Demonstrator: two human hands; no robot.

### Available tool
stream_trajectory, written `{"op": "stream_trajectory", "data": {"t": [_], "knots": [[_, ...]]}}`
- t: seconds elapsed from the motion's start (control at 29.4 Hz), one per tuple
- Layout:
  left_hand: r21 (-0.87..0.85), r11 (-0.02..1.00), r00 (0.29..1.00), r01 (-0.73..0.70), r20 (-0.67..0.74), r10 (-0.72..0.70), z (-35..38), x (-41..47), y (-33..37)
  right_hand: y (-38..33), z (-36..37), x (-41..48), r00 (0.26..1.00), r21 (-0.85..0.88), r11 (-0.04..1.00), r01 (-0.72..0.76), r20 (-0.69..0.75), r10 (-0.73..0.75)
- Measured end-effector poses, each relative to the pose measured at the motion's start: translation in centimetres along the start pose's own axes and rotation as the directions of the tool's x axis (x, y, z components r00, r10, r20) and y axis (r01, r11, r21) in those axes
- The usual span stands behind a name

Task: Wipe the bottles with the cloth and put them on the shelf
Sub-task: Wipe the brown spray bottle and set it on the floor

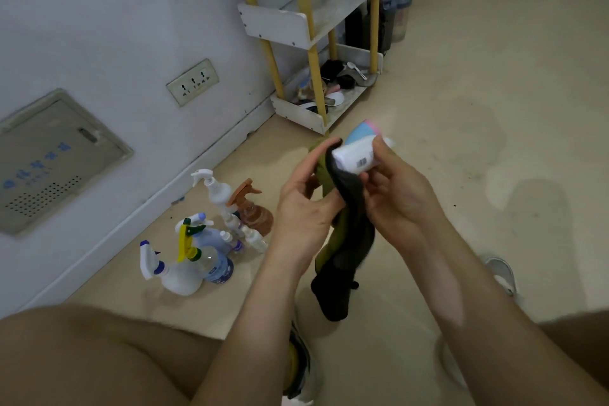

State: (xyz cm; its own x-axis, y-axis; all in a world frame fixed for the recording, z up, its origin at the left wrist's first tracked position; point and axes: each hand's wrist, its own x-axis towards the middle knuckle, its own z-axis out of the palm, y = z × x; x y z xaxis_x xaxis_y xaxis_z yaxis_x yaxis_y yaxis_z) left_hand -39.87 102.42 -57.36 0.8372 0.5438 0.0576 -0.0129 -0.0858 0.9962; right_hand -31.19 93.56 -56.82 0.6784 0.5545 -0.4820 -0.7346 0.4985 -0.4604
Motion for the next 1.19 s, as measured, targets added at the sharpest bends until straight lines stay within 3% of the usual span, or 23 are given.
{"op": "stream_trajectory", "data": {"t": [0.07, 0.24, 0.31, 0.34, 0.37, 0.41, 0.44, 0.48, 0.54, 0.65, 0.75, 0.82, 0.88, 0.92, 1.02, 1.09, 1.19], "knots": [[0.111, 0.991, 0.994, -0.070, -0.073, 0.079, 0.2, 0.2, -0.2, 0.4, -0.2, 0.2, 0.999, -0.007, 0.999, -0.054, 0.002, 0.054], [-0.016, 1.000, 0.991, -0.015, -0.137, 0.013, -0.1, 0.6, -0.1, 0.5, -0.8, -0.1, 0.996, -0.010, 0.996, -0.083, 0.018, 0.083], [-0.135, 0.988, 0.973, 0.074, -0.207, -0.101, -0.3, 1.0, 0.2, -0.2, -0.6, -0.3, 0.997, -0.227, 0.973, 0.042, 0.069, -0.027], [-0.215, 0.969, 0.964, 0.120, -0.208, -0.166, -0.6, 1.2, 0.2, -0.6, -0.5, -0.5, 0.989, -0.476, 0.868, 0.143, 0.111, -0.103], [-0.259, 0.955, 0.964, 0.148, -0.179, -0.198, -0.9, 1.5, 0.2, -0.8, -0.4, -0.8, 0.972, -0.725, 0.647, 0.235, 0.170, -0.162], [-0.255, 0.954, 0.970, 0.159, -0.137, -0.199, -1.3, 1.8, 0.4, -0.9, -0.3, -1.1, 0.952, -0.870, 0.395, 0.294, 0.231, -0.199], [-0.212, 0.965, 0.978, 0.156, -0.101, -0.180, -1.4, 2.0, 0.6, -0.8, -0.2, -1.2, 0.934, -0.925, 0.199, 0.324, 0.279, -0.224], [-0.139, 0.981, 0.986, 0.135, -0.082, -0.147, -1.4, 2.2, 0.7, -0.5, 0.0, -1.4, 0.918, -0.937, 0.080, 0.340, 0.313, -0.243], [0.006, 0.995, 0.989, 0.103, -0.110, -0.101, -0.9, 2.4, 0.8, 0.4, 0.5, -1.7, 0.883, -0.930, -0.080, 0.358, 0.365, -0.294], [0.055, 0.988, 0.961, 0.146, -0.245, -0.129, 0.0, 2.3, 0.6, 2.0, 0.5, -1.5, 0.828, -0.894, -0.296, 0.337, 0.431, -0.359], [0.230, 0.934, 0.913, 0.274, -0.367, -0.177, 0.5, 2.8, 0.9, 4.0, 0.1, -1.5, 0.793, -0.864, -0.379, 0.332, 0.473, -0.384], [0.295, 0.901, 0.896, 0.317, -0.404, -0.183, 0.7, 3.1, 1.0, 4.6, 0.1, -1.7, 0.781, -0.866, -0.394, 0.307, 0.466, -0.416], [0.192, 0.934, 0.907, 0.302, -0.360, -0.220, 0.1, 3.1, 0.3, 3.6, 0.0, -1.4, 0.826, -0.892, -0.356, 0.278, 0.411, -0.385], [0.107, 0.955, 0.916, 0.278, -0.330, -0.230, -0.3, 2.9, 0.1, 2.8, -0.1, -1.0, 0.869, -0.925, -0.253, 0.285, 0.360, -0.339], [-0.114, 0.977, 0.932, 0.183, -0.296, -0.209, -1.1, 2.3, -0.6, 0.6, 0.0, -0.5, 0.939, -0.869, 0.355, 0.344, 0.328, -0.107], [-0.238, 0.952, 0.911, 0.195, -0.315, -0.265, -0.9, 1.9, -1.3, 0.2, 0.1, -0.3, 0.928, -0.808, 0.487, 0.333, 0.373, -0.015], [-0.435, 0.871, 0.880, 0.230, -0.290, -0.377, -0.6, 1.5, -2.2, 0.3, -0.1, 0.2, 0.932, -0.784, 0.574, 0.237, 0.349, 0.092]]}}
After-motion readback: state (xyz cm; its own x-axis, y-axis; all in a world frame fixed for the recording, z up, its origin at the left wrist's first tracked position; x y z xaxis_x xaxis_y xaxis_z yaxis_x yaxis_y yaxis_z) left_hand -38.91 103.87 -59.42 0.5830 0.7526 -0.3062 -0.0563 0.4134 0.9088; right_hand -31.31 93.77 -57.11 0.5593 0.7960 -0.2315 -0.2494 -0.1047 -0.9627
